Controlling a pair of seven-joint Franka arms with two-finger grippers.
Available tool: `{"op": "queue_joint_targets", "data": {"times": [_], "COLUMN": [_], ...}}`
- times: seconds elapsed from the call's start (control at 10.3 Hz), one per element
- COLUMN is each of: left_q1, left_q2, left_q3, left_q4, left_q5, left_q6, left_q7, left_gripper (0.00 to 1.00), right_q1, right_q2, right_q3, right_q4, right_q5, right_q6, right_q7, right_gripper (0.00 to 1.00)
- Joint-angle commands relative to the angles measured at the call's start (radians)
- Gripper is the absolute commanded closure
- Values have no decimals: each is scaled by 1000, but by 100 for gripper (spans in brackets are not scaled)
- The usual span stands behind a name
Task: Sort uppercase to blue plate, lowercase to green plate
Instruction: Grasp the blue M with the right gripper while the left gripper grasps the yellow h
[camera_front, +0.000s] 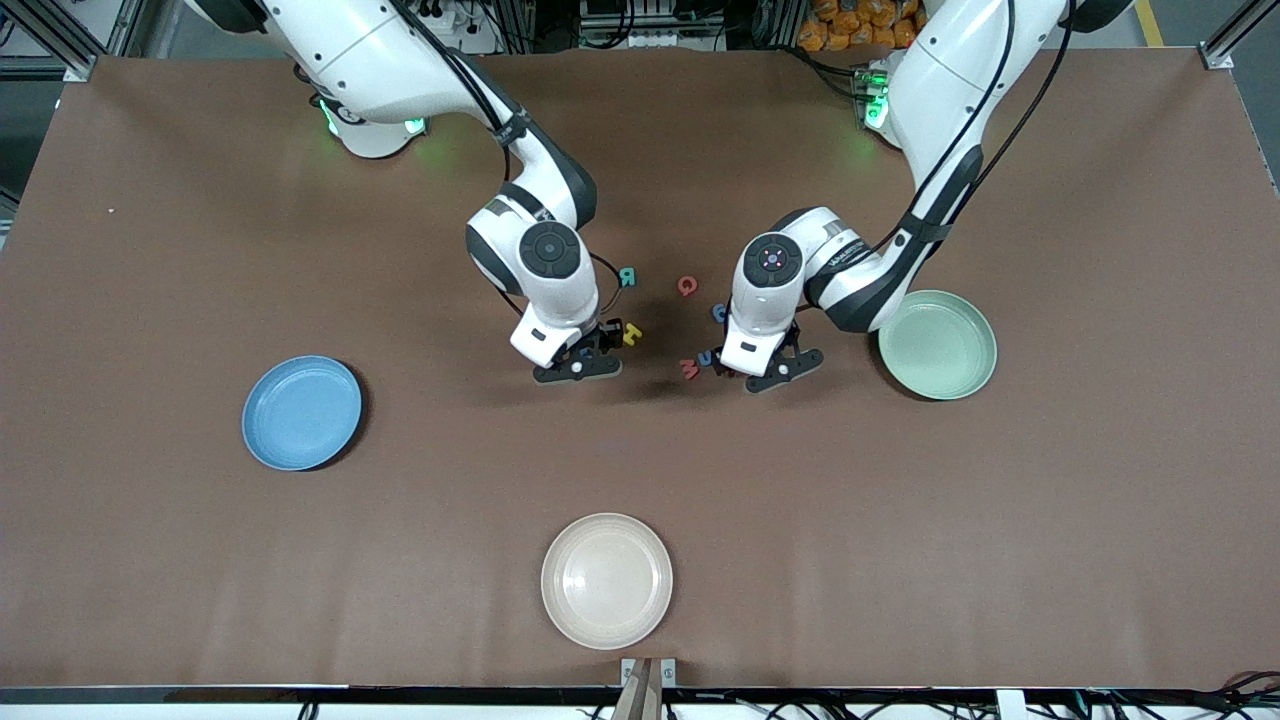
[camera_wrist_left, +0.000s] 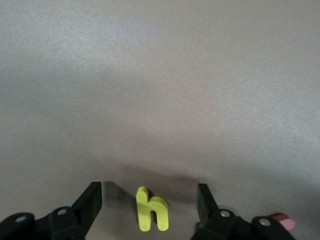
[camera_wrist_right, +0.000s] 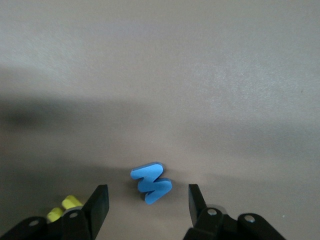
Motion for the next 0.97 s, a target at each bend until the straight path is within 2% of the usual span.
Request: {"op": "queue_joint_targets", "data": {"times": [0.0, 0.1, 0.29, 0.77, 0.87], "left_q1": [-15, -14, -14, -12, -14], "left_q2": [9, 7, 7, 5, 5], "left_q3": [12, 12, 11, 8, 6], "left_q4": [27, 27, 16, 9, 9], "left_q5": [19, 19, 19, 14, 13], "left_q6": [2, 2, 1, -10, -16], "left_q7": [-56, -56, -68, -87, -87], "left_gripper": [18, 20, 27, 35, 36], "right_q1": [-3, -3, -3, -16, -21], "right_q2": [10, 25, 54, 56, 59], "right_q3": [15, 17, 17, 17, 18], "right_q4": [6, 6, 6, -69, -72], "right_q5": [-50, -94, -126, -136, -134], "right_q6": [9, 38, 91, 167, 167], "right_q7": [14, 12, 5, -72, -74], "right_gripper": [27, 27, 30, 37, 46]}}
